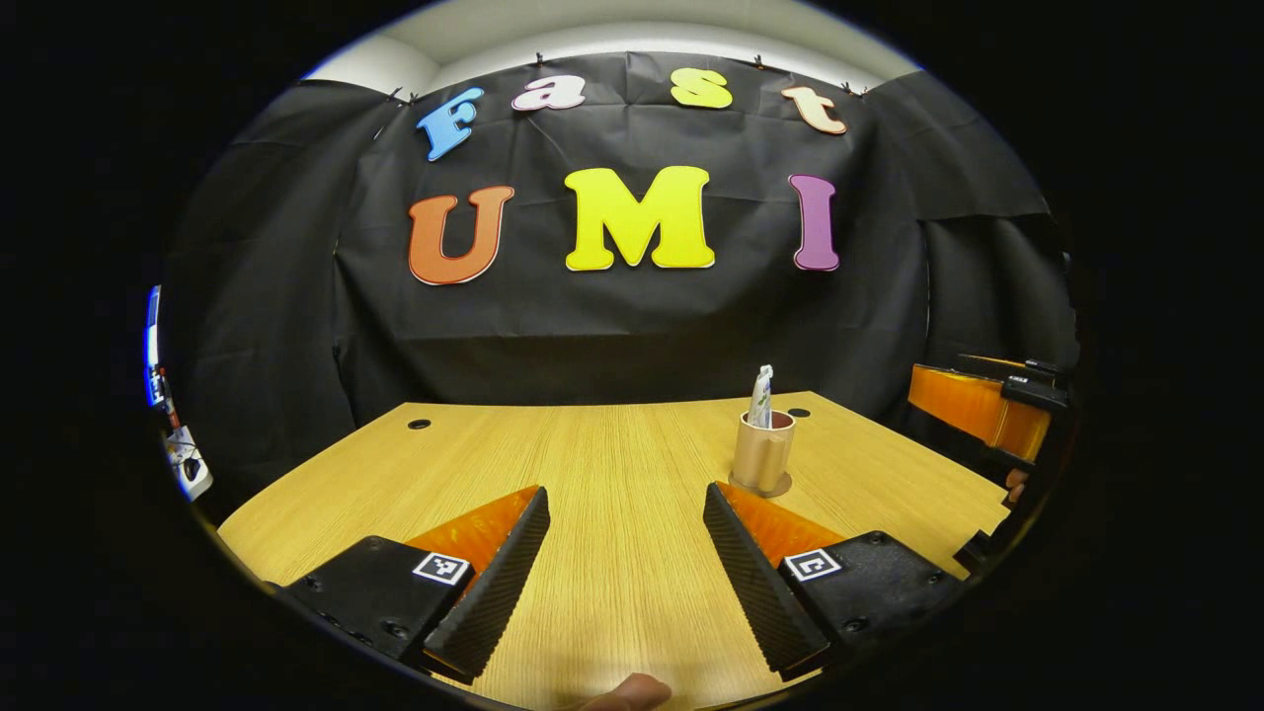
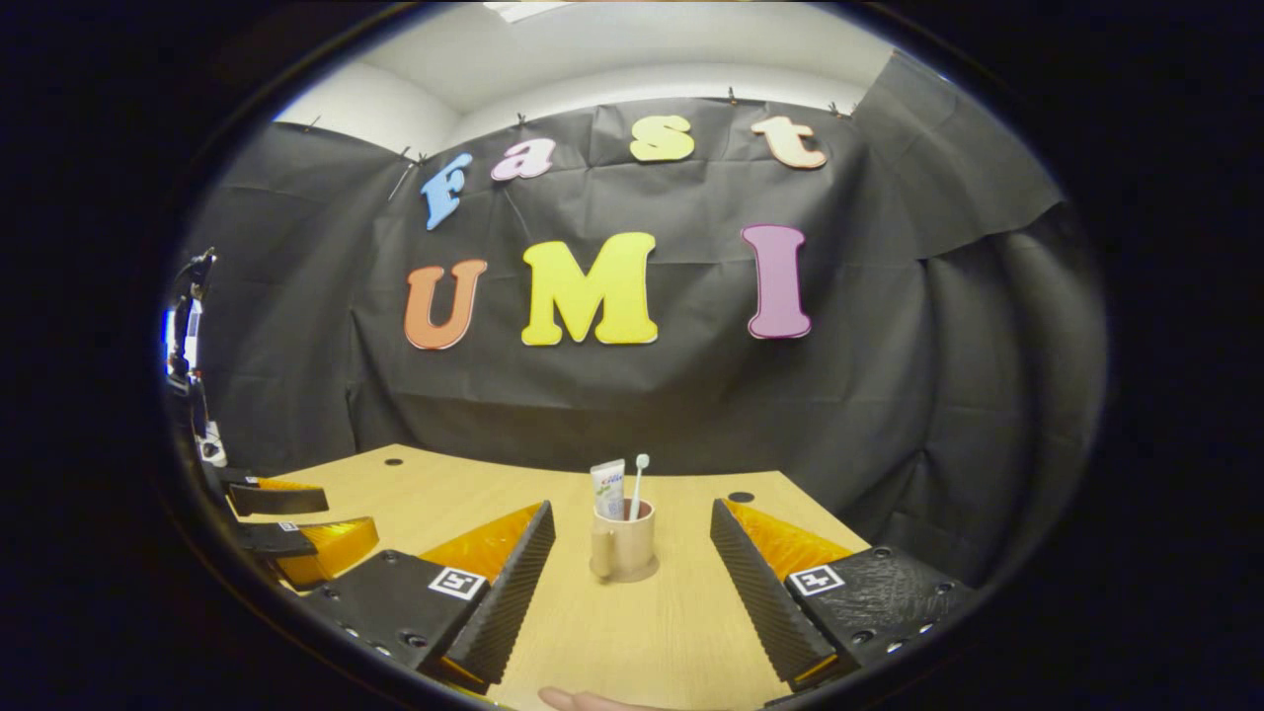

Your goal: Put the toothbrush and toothpaste on the desktop into the cup, then pick up the cup and place it on the coaster on the desktop.

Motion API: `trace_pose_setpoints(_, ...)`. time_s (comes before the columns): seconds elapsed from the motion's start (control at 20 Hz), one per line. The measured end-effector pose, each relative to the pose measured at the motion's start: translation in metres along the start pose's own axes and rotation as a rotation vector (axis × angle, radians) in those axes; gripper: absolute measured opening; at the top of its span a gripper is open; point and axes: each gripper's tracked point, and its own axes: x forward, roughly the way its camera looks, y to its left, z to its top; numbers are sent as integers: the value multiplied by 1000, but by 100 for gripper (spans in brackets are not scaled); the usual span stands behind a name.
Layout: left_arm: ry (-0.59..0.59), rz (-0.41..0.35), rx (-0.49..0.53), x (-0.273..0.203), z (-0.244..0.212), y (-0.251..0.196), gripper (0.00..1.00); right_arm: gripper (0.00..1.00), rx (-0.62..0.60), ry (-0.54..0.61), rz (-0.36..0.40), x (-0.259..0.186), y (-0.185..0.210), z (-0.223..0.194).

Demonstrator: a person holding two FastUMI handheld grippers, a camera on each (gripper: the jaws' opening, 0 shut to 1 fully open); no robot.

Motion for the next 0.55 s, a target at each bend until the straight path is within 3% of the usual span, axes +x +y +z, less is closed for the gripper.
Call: trace_pose_setpoints(0.55, 0, -2, -16, 1, -7, -1, 99, 95, -4, 7, -3, 1, -1, -2)
